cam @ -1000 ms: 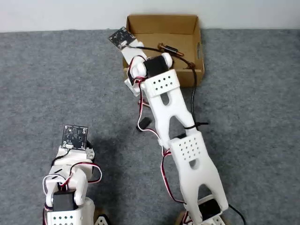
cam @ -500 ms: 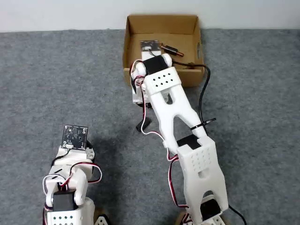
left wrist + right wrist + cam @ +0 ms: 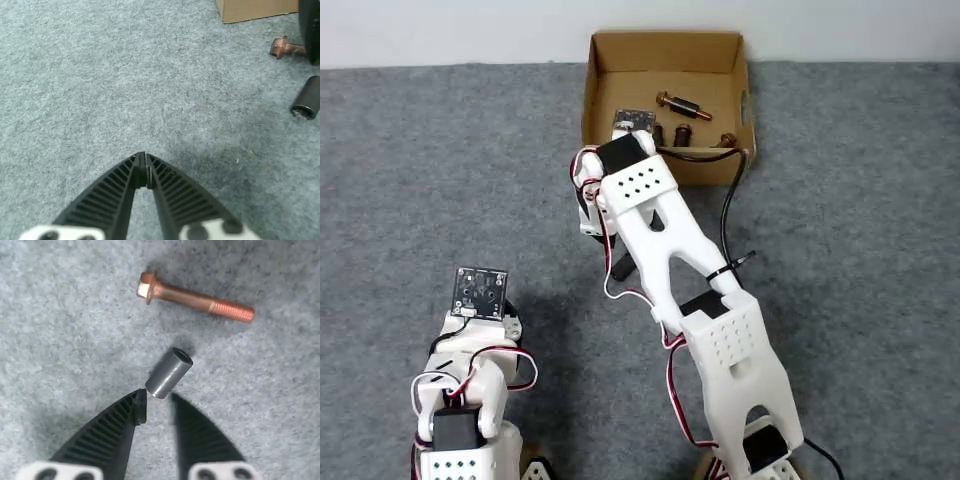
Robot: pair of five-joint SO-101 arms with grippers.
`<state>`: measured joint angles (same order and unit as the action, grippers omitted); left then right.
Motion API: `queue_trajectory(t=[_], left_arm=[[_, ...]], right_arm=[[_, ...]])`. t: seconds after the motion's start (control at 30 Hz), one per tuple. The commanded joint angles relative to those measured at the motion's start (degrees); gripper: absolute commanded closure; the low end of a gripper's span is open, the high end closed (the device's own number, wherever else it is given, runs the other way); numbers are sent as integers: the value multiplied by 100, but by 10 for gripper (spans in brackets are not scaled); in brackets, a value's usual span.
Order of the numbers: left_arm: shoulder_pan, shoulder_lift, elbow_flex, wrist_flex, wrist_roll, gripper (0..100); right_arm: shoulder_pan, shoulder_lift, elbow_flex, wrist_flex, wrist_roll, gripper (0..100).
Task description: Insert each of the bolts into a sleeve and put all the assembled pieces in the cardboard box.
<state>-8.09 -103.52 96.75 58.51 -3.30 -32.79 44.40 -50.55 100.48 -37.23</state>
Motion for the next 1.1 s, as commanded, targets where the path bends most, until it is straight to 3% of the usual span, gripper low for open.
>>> queue_trajectory(t=[0.0, 0.5, 0.77, 0.97, 1.07], left_arm=[[0, -18, -31, 44, -44, 994], [0, -18, -31, 44, -44, 994], [0, -18, -31, 44, -44, 994], [0, -18, -31, 44, -44, 994], [0, -18, -31, 44, -44, 994]], right_arm=[[-171, -136, -44, 119, -79, 766], [-268, 681, -44, -259, -88, 786], [251, 1138, -44, -813, -88, 789], [330, 1279, -44, -778, -79, 998], [338, 1235, -44, -593, -79, 958]])
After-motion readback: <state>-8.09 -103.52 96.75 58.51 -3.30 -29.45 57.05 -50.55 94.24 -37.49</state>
